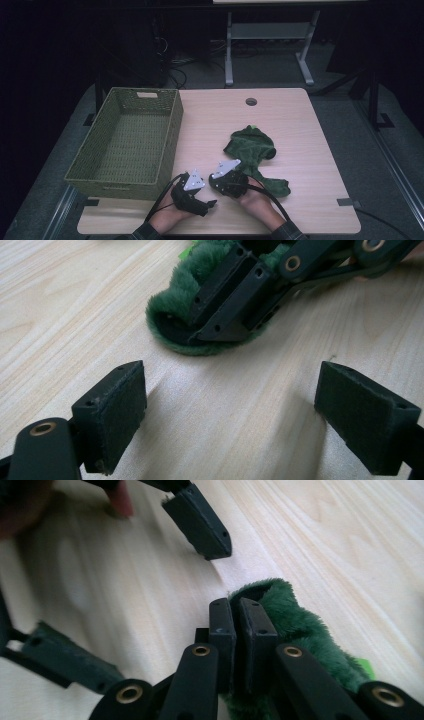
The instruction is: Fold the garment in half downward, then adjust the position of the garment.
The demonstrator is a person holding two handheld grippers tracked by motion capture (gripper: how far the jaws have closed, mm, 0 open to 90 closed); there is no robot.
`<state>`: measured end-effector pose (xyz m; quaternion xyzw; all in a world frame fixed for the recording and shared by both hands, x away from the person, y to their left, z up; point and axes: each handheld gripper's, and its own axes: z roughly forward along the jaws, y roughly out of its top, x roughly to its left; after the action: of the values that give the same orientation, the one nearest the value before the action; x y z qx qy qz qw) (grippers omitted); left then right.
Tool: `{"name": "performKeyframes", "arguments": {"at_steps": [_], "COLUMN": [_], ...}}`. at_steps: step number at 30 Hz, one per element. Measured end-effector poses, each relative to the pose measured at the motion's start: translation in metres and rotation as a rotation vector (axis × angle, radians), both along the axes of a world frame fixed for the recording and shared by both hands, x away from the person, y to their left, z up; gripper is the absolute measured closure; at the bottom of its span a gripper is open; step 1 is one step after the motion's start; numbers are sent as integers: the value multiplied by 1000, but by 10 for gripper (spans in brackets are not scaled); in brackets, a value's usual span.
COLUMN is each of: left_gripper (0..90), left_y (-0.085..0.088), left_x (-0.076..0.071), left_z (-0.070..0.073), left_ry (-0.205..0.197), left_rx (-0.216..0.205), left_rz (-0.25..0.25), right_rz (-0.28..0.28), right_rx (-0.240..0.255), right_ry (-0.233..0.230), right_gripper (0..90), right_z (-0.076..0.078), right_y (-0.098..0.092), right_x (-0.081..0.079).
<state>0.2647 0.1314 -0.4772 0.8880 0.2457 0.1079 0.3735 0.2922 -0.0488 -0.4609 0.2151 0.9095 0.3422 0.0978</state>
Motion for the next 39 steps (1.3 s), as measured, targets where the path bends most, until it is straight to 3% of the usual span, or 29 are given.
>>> {"name": "performKeyframes", "arguments": {"at_steps": [3, 8, 11, 19, 28, 39], "left_gripper": [126, 126, 126, 125, 125, 125], "left_y": [0, -1, -1, -1, -1, -1], "left_x": [-1, -1, -1, -1, -1, -1], "left_z": [0, 0, -1, -1, 0, -1], "left_ry": [7, 6, 10, 10, 10, 10], "left_rx": [-8, -12, -13, -14, -13, -17], "left_rz": [7, 10, 10, 9, 8, 8], "right_rz": [13, 34, 40, -11, -88, -182], "right_rx": [35, 84, 110, 200, 239, 225], "right_ry": [45, 76, 70, 72, 67, 78], "right_gripper": [855, 859, 858, 854, 840, 837], "right_z": [3, 10, 16, 35, 43, 36], "right_y": [-4, -10, -16, -42, -76, -111], "right_x": [2, -2, -6, -8, -5, -3]}}
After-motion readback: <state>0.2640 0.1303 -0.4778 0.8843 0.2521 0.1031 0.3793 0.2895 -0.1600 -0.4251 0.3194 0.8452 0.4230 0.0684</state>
